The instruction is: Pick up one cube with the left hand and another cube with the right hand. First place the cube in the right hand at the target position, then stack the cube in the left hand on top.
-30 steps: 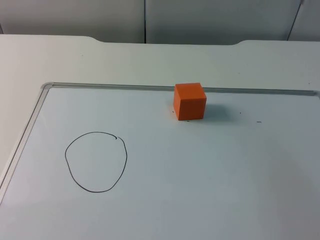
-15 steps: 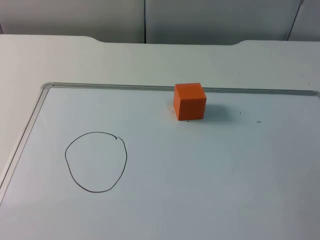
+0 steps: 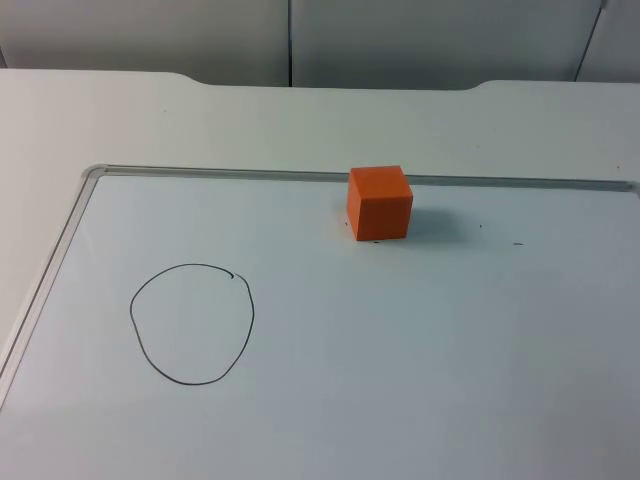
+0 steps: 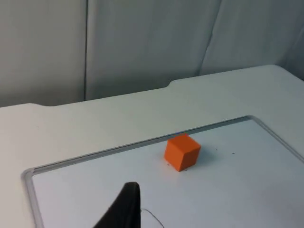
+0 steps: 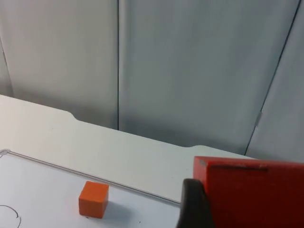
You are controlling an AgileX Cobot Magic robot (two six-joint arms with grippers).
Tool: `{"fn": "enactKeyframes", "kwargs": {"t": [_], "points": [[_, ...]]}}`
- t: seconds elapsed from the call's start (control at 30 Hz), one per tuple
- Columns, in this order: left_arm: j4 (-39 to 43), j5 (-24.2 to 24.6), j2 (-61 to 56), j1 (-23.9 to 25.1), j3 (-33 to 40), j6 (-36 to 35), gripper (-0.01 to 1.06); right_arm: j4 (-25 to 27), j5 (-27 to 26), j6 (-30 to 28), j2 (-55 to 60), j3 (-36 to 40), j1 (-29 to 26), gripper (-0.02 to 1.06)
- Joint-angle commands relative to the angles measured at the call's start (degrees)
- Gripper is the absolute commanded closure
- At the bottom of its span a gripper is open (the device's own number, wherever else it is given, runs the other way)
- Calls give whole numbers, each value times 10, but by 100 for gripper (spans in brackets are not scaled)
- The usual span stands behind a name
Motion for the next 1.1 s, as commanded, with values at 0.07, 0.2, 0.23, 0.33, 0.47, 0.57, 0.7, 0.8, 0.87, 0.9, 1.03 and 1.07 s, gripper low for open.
{"fn": "enactKeyframes", "kwargs": {"t": [0.07, 0.2, 0.23, 0.33, 0.47, 0.57, 0.7, 0.8, 0.87, 0.9, 1.03, 1.07], "points": [[-140, -48, 117, 3, -5, 145, 0, 4, -10, -6, -3, 3, -2, 105], [-211, -47, 211, 3, -34, 230, 0, 5, -11, -5, -3, 3, -2, 105], [-211, -47, 211, 3, -34, 230, 0, 5, -11, -5, -3, 3, -2, 105], [-221, -43, 316, 1, -100, 260, 0, 18, -12, -5, -3, 3, -2, 105], [-221, -26, 397, 1, -163, 260, 0, 21, -14, -5, -3, 3, -2, 105], [-221, -8, 460, 1, -216, 260, 0, 21, -14, -5, -3, 3, -2, 105], [-222, 1, 519, -14, -272, 249, 0, 21, -20, -4, -3, 3, -2, 105], [-216, -40, 569, -75, -311, 246, 0, 31, -30, -4, -2, 3, -2, 105], [-205, -67, 587, -102, -323, 235, 0, 31, -33, -4, -1, 3, -2, 105], [-193, -91, 603, -128, -334, 216, 0, 34, -34, -4, -1, 3, -2, 105], [-102, -133, 673, -200, -385, 138, 0, 34, -34, -4, 0, 3, -2, 105], [-68, -132, 697, -217, -405, 109, 0, 34, -34, -4, 0, 3, -2, 105]]}}
